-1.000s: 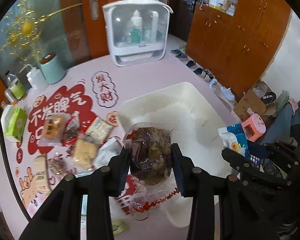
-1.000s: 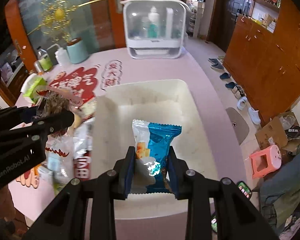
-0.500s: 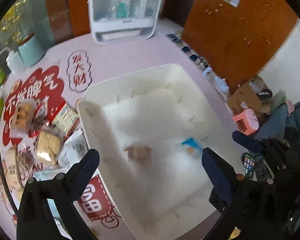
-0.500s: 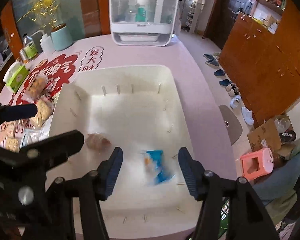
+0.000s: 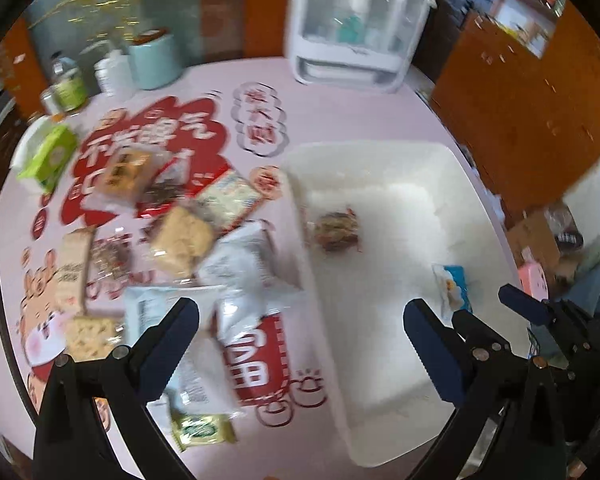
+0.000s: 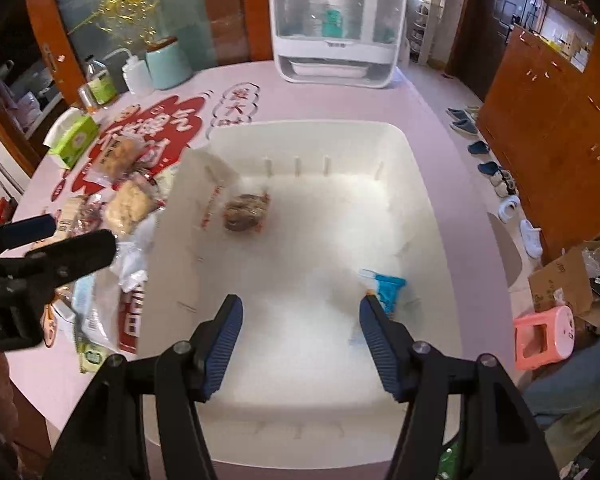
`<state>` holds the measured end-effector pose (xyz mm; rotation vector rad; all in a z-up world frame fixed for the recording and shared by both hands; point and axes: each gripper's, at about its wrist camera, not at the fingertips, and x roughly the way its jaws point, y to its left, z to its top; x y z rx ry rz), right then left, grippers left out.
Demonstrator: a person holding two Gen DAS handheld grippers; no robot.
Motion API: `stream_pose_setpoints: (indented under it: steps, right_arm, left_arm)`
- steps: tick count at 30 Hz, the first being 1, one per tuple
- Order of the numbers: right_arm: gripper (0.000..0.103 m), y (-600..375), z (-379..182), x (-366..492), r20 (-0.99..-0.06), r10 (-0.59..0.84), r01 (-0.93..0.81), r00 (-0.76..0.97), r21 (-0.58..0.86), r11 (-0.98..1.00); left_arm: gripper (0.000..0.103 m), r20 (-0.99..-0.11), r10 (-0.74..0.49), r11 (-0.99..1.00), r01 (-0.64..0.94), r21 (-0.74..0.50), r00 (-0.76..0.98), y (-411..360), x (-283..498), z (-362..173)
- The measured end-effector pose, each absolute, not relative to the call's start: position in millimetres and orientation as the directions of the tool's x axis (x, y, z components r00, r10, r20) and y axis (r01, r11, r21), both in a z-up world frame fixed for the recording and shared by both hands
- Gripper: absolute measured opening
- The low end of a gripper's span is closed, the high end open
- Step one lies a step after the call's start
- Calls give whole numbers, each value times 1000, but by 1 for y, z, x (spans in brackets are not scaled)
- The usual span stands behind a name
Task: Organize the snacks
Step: 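Grasp the orange-topped bar with the right gripper while the left grasps the brown biscuit pack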
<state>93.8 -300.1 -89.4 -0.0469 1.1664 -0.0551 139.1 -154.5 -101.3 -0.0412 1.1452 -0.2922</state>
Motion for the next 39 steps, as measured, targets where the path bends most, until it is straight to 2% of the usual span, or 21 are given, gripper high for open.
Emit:
stream_pose_setpoints:
  steps: [10,13,17,23,32,39]
  right_arm:
    - [61,-260,-68,97,-876,-78,-2,476,-90,996]
    - [61,-242,-55,94,-850,-34,-17,526,-51,999]
    - [61,-214,-35,87,-794,-19,-31,607,-48,998]
    - [61,-155,-11,77,-704,11,-99,710,-84,992]
    - [61,-70,-21,87,-757,107,-262,645,-88,961]
    - [61,-14,-78,91,-837,120,-421,533,-139,897]
  left_arm:
    - [98,-869,-178,984,79,-159,462,-53,110,-68]
    - [99,-856,-154,987,40,-155,494,-17,103,-59]
    - [99,-823,-110,990,-15,-143,558,36,99,-46]
    - [98,-723,-52,980,-103,-169,689,124,96,-15]
    - [98,-751,-1,995,-77,-69,660,192,136,-5]
    - [99,-794,-50,999,15,-52,606,192,172,-45]
